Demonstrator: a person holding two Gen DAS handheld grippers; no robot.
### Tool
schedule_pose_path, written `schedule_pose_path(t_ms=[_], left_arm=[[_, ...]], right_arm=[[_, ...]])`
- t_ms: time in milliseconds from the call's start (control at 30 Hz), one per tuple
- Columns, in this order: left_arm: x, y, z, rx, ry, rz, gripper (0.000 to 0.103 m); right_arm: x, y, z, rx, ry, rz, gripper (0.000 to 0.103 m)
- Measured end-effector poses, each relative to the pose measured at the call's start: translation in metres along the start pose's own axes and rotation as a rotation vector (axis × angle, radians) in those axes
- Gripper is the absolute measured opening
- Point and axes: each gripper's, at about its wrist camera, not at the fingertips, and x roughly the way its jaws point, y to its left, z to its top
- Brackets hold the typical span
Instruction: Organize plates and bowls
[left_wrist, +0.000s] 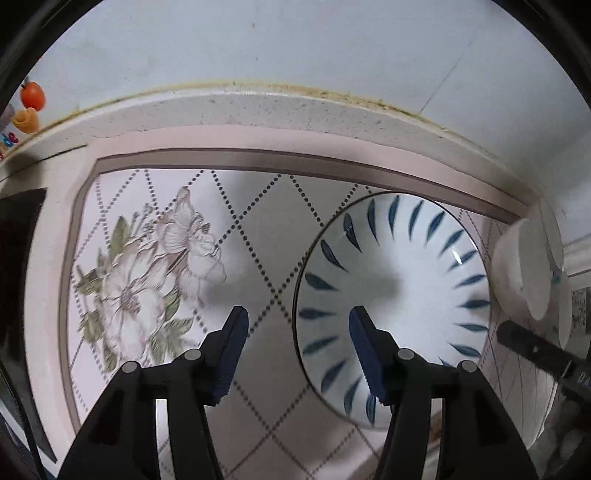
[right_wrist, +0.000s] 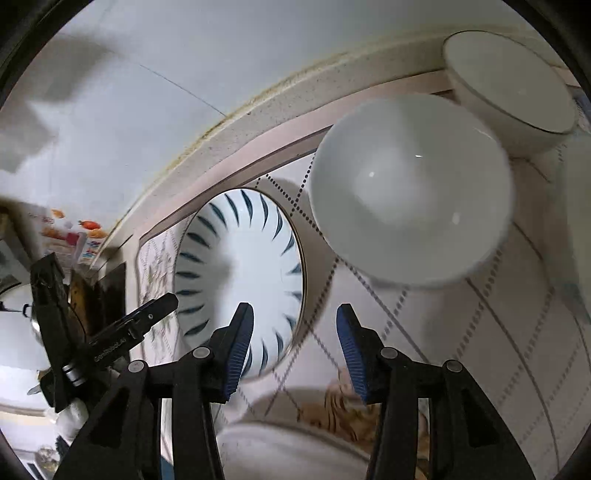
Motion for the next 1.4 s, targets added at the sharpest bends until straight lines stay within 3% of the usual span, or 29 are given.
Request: schedule_pose_path(t_ms=[67, 167, 200, 233, 267, 300, 400, 800, 1100, 1400], left_arm=[[0.009, 0.002, 0.005, -0.006, 0.012, -0.014, 0.055], [0.019, 0.003, 0.009, -0.001, 0.016, -0.023, 0.053], [0.021, 0.003, 0.01, 0.001, 0.014, -0.027, 0.046], [0.024, 0.003, 0.01, -0.001, 0.02, -0.04, 0.032], [0.025, 0.003, 0.01, -0.007, 0.02, -0.07, 0.024], [0.025, 0.002, 0.01, -0.009, 0.018, -0.08, 0.022], [0.024, -0.003, 0.009, 0.02, -0.001, -0.04, 0.021], [0.0, -0.014, -0.022, 0.024, -0.024, -0.023, 0.021], [-0.048, -0.021, -0.056, 0.046, -0.072, -0.031, 0.021], [-0.106, -0.049, -0.093, 0.062, -0.109, -0.043, 0.021]], right_arm=[[0.012, 0.004, 0.003, -0.018, 0.005, -0.021, 0.049], [0.025, 0.008, 0.008, -0.051, 0.006, -0.048, 0.037], [0.029, 0.01, 0.01, -0.058, -0.001, -0.064, 0.032], [0.032, 0.012, 0.013, -0.064, -0.015, -0.081, 0.029], [0.034, 0.012, 0.015, -0.071, -0.031, -0.092, 0.019], [0.037, 0.012, 0.016, -0.076, -0.037, -0.097, 0.013], [0.041, 0.012, 0.017, -0.086, -0.06, -0.114, 0.008], [0.029, 0.017, 0.01, -0.133, -0.07, -0.115, 0.008], [-0.018, 0.027, -0.007, -0.176, -0.085, -0.084, 0.008], [-0.087, 0.018, -0.051, -0.234, -0.089, -0.053, 0.008]])
